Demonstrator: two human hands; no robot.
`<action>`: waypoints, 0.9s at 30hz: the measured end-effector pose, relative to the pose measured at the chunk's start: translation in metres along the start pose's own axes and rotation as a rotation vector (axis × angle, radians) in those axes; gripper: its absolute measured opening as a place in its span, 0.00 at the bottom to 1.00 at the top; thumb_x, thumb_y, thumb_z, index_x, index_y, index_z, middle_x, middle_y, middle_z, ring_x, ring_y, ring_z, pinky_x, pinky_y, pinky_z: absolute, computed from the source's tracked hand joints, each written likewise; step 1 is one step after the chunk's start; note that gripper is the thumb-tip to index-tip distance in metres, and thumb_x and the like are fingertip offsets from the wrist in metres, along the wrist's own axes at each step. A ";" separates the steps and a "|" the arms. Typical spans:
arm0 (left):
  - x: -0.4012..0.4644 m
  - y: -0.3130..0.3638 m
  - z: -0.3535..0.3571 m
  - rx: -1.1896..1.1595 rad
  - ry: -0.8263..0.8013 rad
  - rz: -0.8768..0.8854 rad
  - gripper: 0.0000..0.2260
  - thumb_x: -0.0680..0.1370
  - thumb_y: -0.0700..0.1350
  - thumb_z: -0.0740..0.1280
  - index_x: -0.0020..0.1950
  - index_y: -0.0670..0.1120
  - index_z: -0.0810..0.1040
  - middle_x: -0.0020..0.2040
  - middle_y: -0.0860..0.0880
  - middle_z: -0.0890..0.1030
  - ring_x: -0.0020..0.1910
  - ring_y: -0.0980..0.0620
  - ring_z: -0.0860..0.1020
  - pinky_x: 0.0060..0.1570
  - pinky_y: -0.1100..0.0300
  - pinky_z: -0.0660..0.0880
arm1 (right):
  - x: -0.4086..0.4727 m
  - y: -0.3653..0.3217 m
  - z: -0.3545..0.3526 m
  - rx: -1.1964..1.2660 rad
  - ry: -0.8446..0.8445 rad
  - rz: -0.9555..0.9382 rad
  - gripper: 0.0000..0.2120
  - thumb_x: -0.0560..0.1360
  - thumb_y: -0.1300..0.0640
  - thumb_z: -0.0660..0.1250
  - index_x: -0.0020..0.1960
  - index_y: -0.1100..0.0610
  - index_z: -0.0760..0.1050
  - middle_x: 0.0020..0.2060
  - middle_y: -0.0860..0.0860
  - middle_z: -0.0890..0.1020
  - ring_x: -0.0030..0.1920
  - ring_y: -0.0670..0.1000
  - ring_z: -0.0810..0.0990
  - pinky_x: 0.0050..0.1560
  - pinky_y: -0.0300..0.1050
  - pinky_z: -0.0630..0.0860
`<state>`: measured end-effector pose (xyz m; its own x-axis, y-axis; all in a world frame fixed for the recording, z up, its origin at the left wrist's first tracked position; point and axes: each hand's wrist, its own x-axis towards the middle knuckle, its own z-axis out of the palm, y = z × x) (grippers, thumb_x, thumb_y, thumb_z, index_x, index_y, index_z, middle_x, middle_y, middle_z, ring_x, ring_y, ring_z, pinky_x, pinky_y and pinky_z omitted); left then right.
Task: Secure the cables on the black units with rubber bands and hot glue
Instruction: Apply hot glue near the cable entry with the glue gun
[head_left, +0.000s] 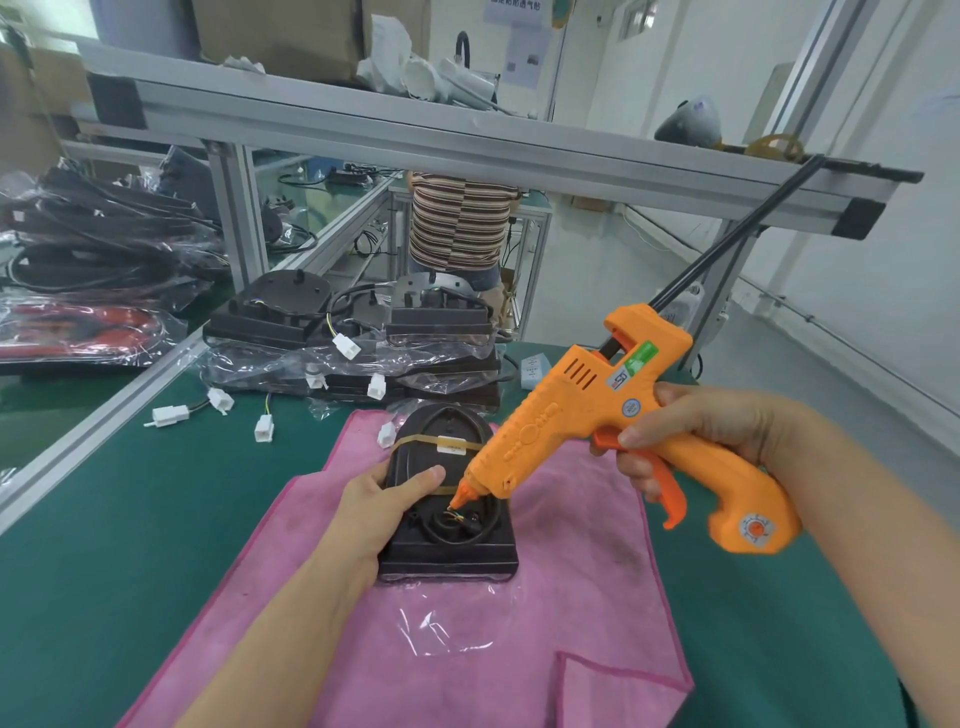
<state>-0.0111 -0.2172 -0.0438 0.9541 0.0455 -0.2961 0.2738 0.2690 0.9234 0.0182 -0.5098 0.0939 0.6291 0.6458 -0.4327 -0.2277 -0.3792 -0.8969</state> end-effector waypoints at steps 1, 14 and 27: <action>0.000 0.000 0.000 0.002 0.002 0.000 0.12 0.71 0.42 0.75 0.53 0.42 0.82 0.43 0.38 0.85 0.42 0.38 0.84 0.44 0.44 0.82 | 0.001 0.000 0.000 -0.005 0.001 -0.001 0.16 0.70 0.58 0.72 0.54 0.65 0.75 0.34 0.59 0.75 0.34 0.56 0.77 0.41 0.50 0.77; 0.000 0.000 0.000 0.009 0.009 0.001 0.11 0.72 0.42 0.75 0.53 0.41 0.82 0.43 0.39 0.85 0.38 0.42 0.84 0.36 0.51 0.82 | 0.003 -0.002 0.002 -0.033 -0.024 -0.013 0.14 0.73 0.59 0.71 0.56 0.63 0.75 0.36 0.59 0.76 0.35 0.56 0.78 0.43 0.51 0.77; -0.001 0.002 0.000 0.013 0.020 0.001 0.11 0.71 0.42 0.75 0.52 0.42 0.82 0.42 0.39 0.85 0.39 0.41 0.84 0.40 0.50 0.82 | -0.003 -0.009 0.005 -0.076 -0.063 -0.022 0.13 0.72 0.58 0.73 0.54 0.61 0.78 0.35 0.58 0.77 0.35 0.55 0.78 0.42 0.51 0.78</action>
<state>-0.0118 -0.2172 -0.0418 0.9519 0.0648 -0.2994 0.2741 0.2560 0.9270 0.0151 -0.5048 0.1030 0.5844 0.6941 -0.4204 -0.1561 -0.4122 -0.8976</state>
